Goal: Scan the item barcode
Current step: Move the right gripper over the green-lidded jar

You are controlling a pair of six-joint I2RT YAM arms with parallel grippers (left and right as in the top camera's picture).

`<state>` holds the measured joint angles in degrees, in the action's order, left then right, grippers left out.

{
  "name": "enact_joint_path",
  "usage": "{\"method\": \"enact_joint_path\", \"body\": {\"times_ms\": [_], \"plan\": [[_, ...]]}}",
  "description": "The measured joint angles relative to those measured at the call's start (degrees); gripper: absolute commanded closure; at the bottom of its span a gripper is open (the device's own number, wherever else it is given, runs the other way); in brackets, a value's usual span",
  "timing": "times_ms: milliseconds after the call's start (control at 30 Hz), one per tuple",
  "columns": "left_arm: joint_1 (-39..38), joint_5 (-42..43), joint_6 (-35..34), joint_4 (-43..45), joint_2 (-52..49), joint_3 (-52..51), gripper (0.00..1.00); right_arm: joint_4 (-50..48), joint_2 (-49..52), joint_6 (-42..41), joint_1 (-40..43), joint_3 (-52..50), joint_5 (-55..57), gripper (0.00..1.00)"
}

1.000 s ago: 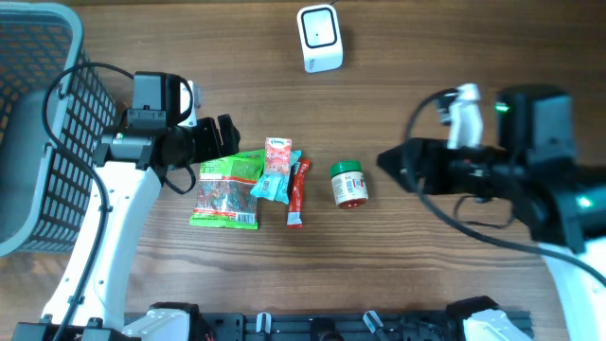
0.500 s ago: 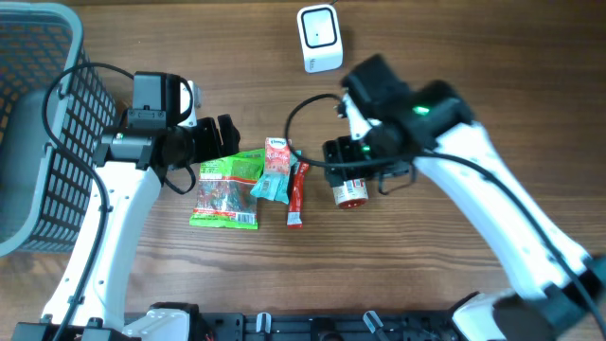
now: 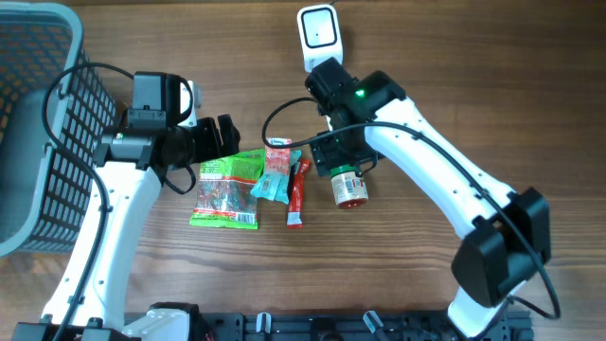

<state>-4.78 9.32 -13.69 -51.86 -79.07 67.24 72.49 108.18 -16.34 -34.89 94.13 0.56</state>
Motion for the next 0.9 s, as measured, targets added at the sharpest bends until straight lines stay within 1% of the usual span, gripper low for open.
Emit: {"method": "enact_joint_path", "body": {"times_ms": [167,267,633,800,900], "plan": [[0.00,0.02,0.00,0.00,0.00,0.00,0.00,-0.50,5.14,0.07,0.00,0.04,2.38,0.18],[0.00,0.02,0.00,0.00,0.00,0.00,0.00,-2.67,6.80,-0.11,0.00,0.04,4.22,0.17],[0.00,0.02,0.00,0.00,0.00,0.00,0.00,-7.10,6.95,-0.28,0.00,-0.50,4.42,0.17],[0.00,0.02,0.00,0.00,0.00,0.00,0.00,-8.76,6.97,-0.26,0.00,-2.47,4.44,0.18],[0.00,0.02,0.00,0.00,0.00,0.00,0.00,-9.73,6.97,-0.26,0.00,-3.91,4.48,0.21]]}}
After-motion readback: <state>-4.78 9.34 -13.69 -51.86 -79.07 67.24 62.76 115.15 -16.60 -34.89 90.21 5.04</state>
